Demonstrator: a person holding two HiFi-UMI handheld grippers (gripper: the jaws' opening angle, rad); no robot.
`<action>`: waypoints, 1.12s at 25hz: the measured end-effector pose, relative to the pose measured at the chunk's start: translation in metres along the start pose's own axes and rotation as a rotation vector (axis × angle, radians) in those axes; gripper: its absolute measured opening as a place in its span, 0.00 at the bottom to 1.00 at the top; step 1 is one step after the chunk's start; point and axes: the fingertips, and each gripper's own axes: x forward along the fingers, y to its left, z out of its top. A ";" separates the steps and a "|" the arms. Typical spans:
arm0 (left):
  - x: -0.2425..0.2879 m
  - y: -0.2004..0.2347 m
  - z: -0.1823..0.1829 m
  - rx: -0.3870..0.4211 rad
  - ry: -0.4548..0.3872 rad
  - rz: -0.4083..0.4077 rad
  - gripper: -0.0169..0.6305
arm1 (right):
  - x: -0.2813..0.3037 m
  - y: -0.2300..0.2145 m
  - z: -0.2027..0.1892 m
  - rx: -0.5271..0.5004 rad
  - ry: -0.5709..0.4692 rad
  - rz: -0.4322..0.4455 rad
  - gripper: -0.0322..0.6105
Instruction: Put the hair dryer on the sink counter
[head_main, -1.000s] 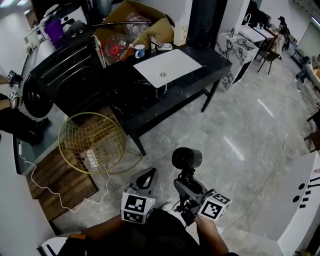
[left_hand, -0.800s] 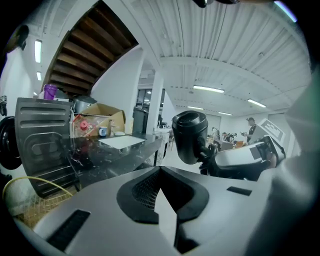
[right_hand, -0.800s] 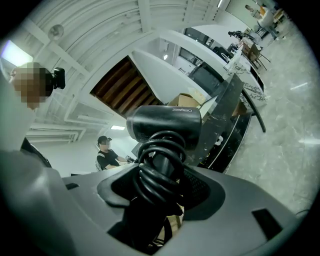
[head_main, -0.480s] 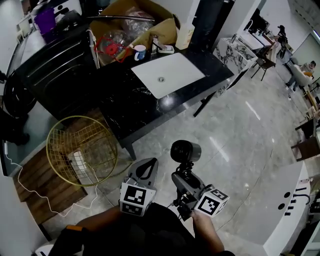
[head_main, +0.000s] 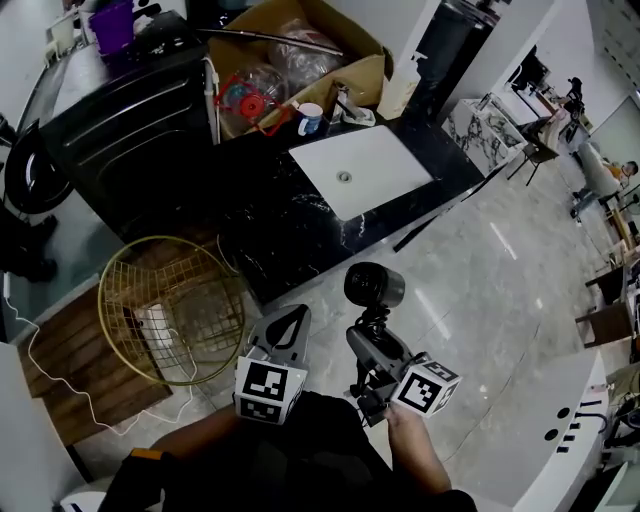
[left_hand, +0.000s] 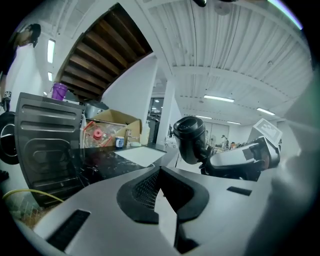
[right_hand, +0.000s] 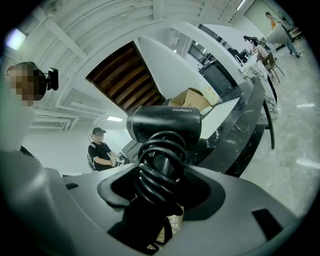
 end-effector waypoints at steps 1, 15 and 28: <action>-0.001 0.007 0.001 -0.006 -0.003 0.012 0.04 | 0.008 0.001 0.001 -0.011 0.013 0.001 0.46; 0.016 0.110 0.008 -0.083 -0.015 0.258 0.04 | 0.131 -0.025 0.033 -0.158 0.222 0.043 0.46; 0.063 0.162 0.011 -0.163 0.038 0.410 0.04 | 0.222 -0.073 0.040 -0.316 0.455 0.028 0.46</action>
